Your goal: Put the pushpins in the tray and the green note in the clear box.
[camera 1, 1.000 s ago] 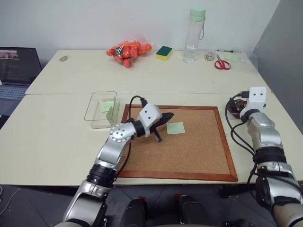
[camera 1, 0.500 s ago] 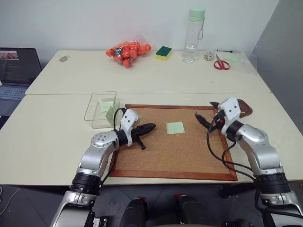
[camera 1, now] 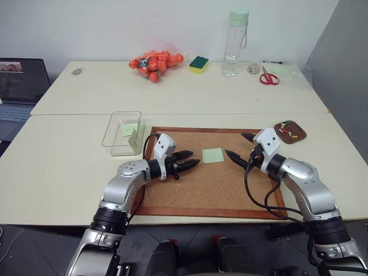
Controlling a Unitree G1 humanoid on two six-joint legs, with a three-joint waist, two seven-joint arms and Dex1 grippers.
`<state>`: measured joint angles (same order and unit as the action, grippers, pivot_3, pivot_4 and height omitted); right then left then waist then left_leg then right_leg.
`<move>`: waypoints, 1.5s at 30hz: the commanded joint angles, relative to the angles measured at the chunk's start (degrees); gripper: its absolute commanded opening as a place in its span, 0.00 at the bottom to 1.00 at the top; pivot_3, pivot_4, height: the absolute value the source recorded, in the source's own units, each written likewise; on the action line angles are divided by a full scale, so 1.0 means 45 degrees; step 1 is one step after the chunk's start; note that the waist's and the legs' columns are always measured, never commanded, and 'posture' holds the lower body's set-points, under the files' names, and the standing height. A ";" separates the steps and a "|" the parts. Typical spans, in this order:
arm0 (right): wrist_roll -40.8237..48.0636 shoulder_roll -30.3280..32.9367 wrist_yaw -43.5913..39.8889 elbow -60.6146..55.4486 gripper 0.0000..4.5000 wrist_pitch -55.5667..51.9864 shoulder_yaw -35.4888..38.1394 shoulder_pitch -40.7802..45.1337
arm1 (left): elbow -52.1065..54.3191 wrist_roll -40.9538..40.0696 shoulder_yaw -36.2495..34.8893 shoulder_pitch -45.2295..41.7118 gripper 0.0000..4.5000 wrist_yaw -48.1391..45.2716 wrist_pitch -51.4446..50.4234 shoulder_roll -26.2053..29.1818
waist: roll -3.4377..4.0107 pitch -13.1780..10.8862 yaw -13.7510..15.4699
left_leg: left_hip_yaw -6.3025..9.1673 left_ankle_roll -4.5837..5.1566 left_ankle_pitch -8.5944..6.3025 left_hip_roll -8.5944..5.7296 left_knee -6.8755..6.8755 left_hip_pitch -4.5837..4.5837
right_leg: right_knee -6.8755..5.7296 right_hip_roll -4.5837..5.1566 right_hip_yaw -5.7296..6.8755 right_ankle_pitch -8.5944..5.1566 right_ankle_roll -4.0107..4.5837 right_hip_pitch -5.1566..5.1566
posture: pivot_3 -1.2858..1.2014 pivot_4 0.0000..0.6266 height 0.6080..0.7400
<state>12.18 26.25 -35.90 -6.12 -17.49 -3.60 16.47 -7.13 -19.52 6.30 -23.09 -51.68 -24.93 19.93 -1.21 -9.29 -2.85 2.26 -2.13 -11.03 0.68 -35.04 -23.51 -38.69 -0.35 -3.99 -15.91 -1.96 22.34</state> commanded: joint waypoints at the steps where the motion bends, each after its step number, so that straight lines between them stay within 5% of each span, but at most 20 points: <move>1: -0.0091 -0.0120 0.0136 -0.0541 1.00 0.0055 -0.0013 -0.0107 | 0.0251 -0.0683 -0.0439 -0.0249 0.57 0.0243 -0.0864 -0.0193 | 0.0000 0.0000 -0.0002 | 0.0000 0.0000 0.0000 0.0000 0.0000 0.0000 | 0.0000 0.0000 0.0000 0.0000 0.0000 0.0000 | 0.52 0.24 1.00; 8: -0.0189 -0.0289 0.0231 -0.0557 1.00 0.0075 -0.0105 -0.0086 | 0.0189 -0.1893 -0.1152 -0.0525 0.57 0.1134 -0.3559 -0.0643 | -0.0002 -0.0001 -0.0013 | 0.0002 0.0000 0.0000 -0.0002 0.0000 0.0000 | -0.0001 0.0000 0.0000 0.0000 -0.0001 0.0000 | 0.52 0.24 1.00; 40: -0.0339 -0.0655 0.0633 -0.0823 1.00 0.0159 0.0037 -0.0441 | -0.0724 -0.0257 0.0335 -0.2287 0.57 0.3467 -0.5437 -0.1025 | -0.0006 -0.0001 0.0001 | -0.0002 -0.0002 -0.0001 -0.0017 0.0001 0.0020 | -0.0001 -0.0008 -0.0005 0.0000 -0.0002 -0.0009 | 0.52 0.24 1.00; 45: -0.0334 -0.0681 0.0646 -0.0787 1.00 0.0172 0.0033 -0.0390 | -0.0940 -0.0033 0.0618 -0.2345 0.37 0.3680 -0.5547 -0.1117 | -0.0005 -0.0001 0.0003 | -0.0003 -0.0003 -0.0001 -0.0016 0.0001 0.0026 | 0.0000 -0.0009 -0.0007 -0.0001 -0.0002 -0.0013 | 0.52 0.24 1.00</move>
<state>10.26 23.45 -33.29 -6.80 -17.53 -4.30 14.29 -9.49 -21.75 8.09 -33.86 -36.67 -48.81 14.79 -1.23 -9.29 -2.83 2.25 -2.14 -11.04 0.61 -35.04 -23.39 -38.69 -0.39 -4.02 -15.91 -1.97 22.28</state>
